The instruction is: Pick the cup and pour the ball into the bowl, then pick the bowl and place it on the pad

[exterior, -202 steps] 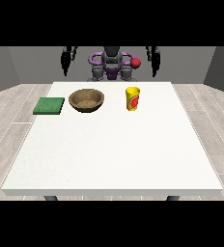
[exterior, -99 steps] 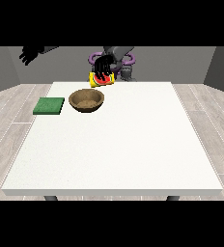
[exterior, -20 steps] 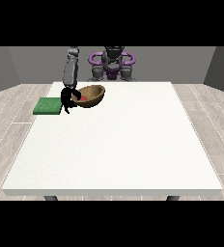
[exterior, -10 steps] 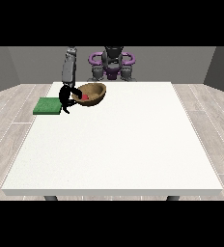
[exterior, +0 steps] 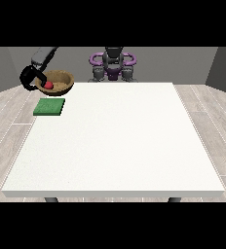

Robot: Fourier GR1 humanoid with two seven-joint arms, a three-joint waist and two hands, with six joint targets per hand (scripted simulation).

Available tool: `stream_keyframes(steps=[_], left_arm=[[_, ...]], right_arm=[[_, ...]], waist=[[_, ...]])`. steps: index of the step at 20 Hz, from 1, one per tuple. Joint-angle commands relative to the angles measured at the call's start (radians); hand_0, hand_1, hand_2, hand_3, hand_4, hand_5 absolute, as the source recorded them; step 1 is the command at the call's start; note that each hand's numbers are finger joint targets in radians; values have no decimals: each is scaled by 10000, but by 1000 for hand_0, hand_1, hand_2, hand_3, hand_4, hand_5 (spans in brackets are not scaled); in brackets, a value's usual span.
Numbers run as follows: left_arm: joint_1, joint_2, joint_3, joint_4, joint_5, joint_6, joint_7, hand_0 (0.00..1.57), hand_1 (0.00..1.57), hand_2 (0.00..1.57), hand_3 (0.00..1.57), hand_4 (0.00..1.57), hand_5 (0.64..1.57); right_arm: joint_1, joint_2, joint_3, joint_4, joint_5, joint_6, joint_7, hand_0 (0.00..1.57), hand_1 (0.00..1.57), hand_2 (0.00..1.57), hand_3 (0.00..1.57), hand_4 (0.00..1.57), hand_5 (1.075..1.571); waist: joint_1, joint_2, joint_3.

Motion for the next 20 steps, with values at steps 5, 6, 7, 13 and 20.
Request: stream_keyframes(steps=[5,6,7,13,20], left_arm=[[534,385,380,732,-38,-190,-1130,0,0,0,0,1207,1548],[1066,80,318,529,-171,-184,-1537,0,0,0,0,1203,1546],[745,717,725,1026,289,-741,-1493,0,0,0,0,1210,1550],[810,486,354,835,144,-611,-1859,0,0,0,0,1215,1552],[718,1005,524,1636,112,-672,-2170,0,0,0,0,1205,1555]], right_arm=[[-703,-1185,-487,432,-245,1076,646,1571,1571,1571,461,1109,1567],[-235,-614,-223,497,81,638,285,1571,1571,1571,461,1109,1567],[-571,-1290,-676,741,-242,1144,206,1571,1571,1571,461,1109,1567],[-1141,-733,-824,1166,-200,505,25,1571,1571,1571,430,1069,1564],[-1475,487,-578,1190,-183,-106,-251,1571,1571,1571,537,1017,1571]], waist=[[-542,455,12],[-381,209,12],[-381,723,13],[-256,885,18],[-378,1102,12]])
